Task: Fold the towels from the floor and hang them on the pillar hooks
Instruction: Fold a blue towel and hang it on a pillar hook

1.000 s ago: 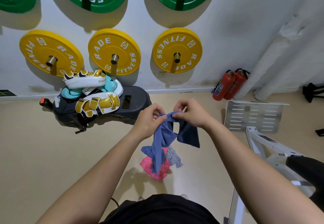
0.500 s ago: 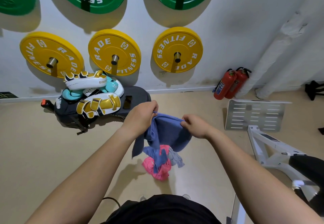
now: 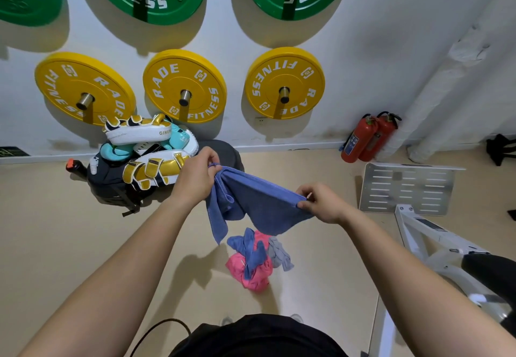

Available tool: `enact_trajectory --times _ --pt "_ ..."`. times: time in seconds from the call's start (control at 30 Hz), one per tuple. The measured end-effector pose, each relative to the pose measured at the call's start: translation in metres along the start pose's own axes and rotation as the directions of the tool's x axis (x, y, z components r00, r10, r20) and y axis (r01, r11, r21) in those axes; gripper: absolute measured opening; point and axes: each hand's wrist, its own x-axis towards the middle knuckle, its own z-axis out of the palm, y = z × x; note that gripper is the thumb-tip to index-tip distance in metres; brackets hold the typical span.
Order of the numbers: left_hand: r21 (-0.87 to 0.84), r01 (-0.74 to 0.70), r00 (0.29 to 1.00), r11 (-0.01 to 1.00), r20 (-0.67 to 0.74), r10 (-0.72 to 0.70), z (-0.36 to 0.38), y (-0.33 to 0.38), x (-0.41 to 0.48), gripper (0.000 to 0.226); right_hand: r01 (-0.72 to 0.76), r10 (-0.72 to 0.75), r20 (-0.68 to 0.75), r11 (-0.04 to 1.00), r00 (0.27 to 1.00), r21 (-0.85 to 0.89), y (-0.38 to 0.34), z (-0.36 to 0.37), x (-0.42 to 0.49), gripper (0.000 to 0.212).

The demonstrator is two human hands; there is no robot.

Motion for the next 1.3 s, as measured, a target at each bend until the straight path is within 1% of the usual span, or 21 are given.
enact_trajectory --times 0.1,0.17,0.23,0.27,0.37,0.5,0.57,0.67,0.73,0.83,0.93,1.0,1.13,1.2,1.27,1.3 --pt "-0.013 0.035 0.999 0.999 -0.016 -0.035 -0.002 -0.001 0.002 0.005 -0.054 0.064 -0.108 0.994 0.992 0.095 0.005 -0.001 0.001 0.009" --pt "-0.034 0.069 0.996 0.997 -0.046 -0.070 -0.004 -0.004 0.004 0.005 -0.082 0.124 -0.190 0.973 0.974 0.216 0.008 -0.002 0.001 0.014" --pt "-0.053 0.103 0.992 0.993 -0.073 -0.106 -0.006 -0.007 0.005 0.005 -0.099 0.186 -0.227 0.932 0.956 0.349 0.010 -0.002 -0.002 0.016" --pt "-0.058 0.113 0.990 0.992 -0.075 -0.117 -0.006 -0.009 0.004 0.005 -0.104 0.206 -0.233 0.917 0.950 0.386 0.010 -0.001 -0.003 0.015" --pt "-0.094 0.120 0.990 0.988 -0.068 -0.127 0.000 -0.009 0.000 0.005 -0.087 0.193 -0.256 0.923 0.947 0.376 0.004 0.005 -0.002 0.016" --pt "-0.140 0.071 0.994 0.988 -0.068 -0.081 0.015 -0.005 -0.008 0.008 -0.051 0.168 -0.282 0.923 0.945 0.381 -0.018 0.013 0.003 0.016" --pt "-0.199 0.086 0.994 0.976 -0.053 -0.098 0.024 0.000 -0.016 0.011 -0.038 0.149 -0.266 0.923 0.952 0.383 -0.031 0.019 0.004 0.015" --pt "-0.312 0.174 0.984 0.934 0.021 -0.176 0.041 0.013 -0.031 0.012 -0.013 0.118 -0.224 0.907 0.968 0.421 -0.046 0.033 0.005 0.015" --pt "-0.380 0.211 0.977 0.901 0.076 -0.197 0.052 0.021 -0.039 0.010 0.005 0.122 -0.230 0.874 0.966 0.485 -0.054 0.042 0.003 0.015" --pt "-0.520 0.250 0.968 0.817 0.150 -0.201 0.062 0.032 -0.050 0.006 0.020 0.176 -0.271 0.807 0.946 0.591 -0.059 0.055 -0.001 0.014" --pt "-0.638 0.285 0.958 0.715 0.206 -0.198 0.066 0.043 -0.061 0.008 0.011 0.255 -0.290 0.734 0.922 0.679 -0.056 0.064 -0.005 0.014" --pt "-0.672 0.309 0.951 0.673 0.232 -0.204 0.066 0.049 -0.067 0.009 0.010 0.282 -0.298 0.710 0.912 0.704 -0.056 0.066 -0.010 0.014" --pt "-0.712 0.323 0.946 0.624 0.263 -0.189 0.064 0.051 -0.074 0.009 0.036 0.280 -0.267 0.626 0.922 0.779 -0.060 0.066 -0.019 0.018" --pt "-0.730 0.324 0.946 0.601 0.265 -0.189 0.062 0.050 -0.077 0.009 0.045 0.275 -0.273 0.624 0.922 0.780 -0.062 0.065 -0.022 0.013" --pt "-0.721 0.315 0.949 0.617 0.250 -0.193 0.060 0.049 -0.078 0.014 0.054 0.253 -0.275 0.639 0.928 0.768 -0.063 0.066 -0.023 0.005" --pt "-0.708 0.312 0.950 0.634 0.244 -0.194 0.059 0.049 -0.079 0.016 0.059 0.237 -0.271 0.643 0.933 0.764 -0.062 0.067 -0.023 0.009"
